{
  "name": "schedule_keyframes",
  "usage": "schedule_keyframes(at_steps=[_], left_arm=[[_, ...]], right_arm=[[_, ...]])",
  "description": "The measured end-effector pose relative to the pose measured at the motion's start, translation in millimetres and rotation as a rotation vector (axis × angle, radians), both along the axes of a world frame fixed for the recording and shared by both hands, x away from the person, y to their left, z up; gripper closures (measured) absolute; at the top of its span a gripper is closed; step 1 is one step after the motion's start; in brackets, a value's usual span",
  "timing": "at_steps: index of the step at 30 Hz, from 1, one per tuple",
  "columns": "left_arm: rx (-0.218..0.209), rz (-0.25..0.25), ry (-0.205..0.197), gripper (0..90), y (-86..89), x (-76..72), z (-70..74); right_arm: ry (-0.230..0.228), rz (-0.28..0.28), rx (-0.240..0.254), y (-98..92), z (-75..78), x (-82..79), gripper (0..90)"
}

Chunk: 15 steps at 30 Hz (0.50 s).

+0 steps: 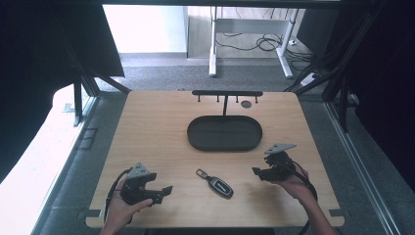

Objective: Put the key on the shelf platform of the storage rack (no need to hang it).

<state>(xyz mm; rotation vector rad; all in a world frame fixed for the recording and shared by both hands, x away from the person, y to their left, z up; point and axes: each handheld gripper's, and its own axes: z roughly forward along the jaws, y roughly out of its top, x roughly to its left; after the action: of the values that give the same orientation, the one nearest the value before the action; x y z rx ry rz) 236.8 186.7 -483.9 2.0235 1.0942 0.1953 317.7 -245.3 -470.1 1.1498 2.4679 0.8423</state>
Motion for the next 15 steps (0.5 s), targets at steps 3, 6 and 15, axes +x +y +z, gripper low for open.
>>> schedule_keyframes(at_steps=[3,6,15], left_arm=[[0.004,-0.009,0.002,19.2,-1.5,-0.8,0.5],[0.001,-0.01,0.001,19.2,-1.3,-1.4,1.5],[0.002,-0.013,0.003,19.2,-1.0,-1.3,1.2]], right_arm=[[0.013,0.021,-0.028,10.4,7.4,2.2,36.2],[0.021,0.041,-0.05,19.3,14.7,3.8,36.2],[0.032,0.096,-0.078,43.2,17.8,5.1,36.6]])
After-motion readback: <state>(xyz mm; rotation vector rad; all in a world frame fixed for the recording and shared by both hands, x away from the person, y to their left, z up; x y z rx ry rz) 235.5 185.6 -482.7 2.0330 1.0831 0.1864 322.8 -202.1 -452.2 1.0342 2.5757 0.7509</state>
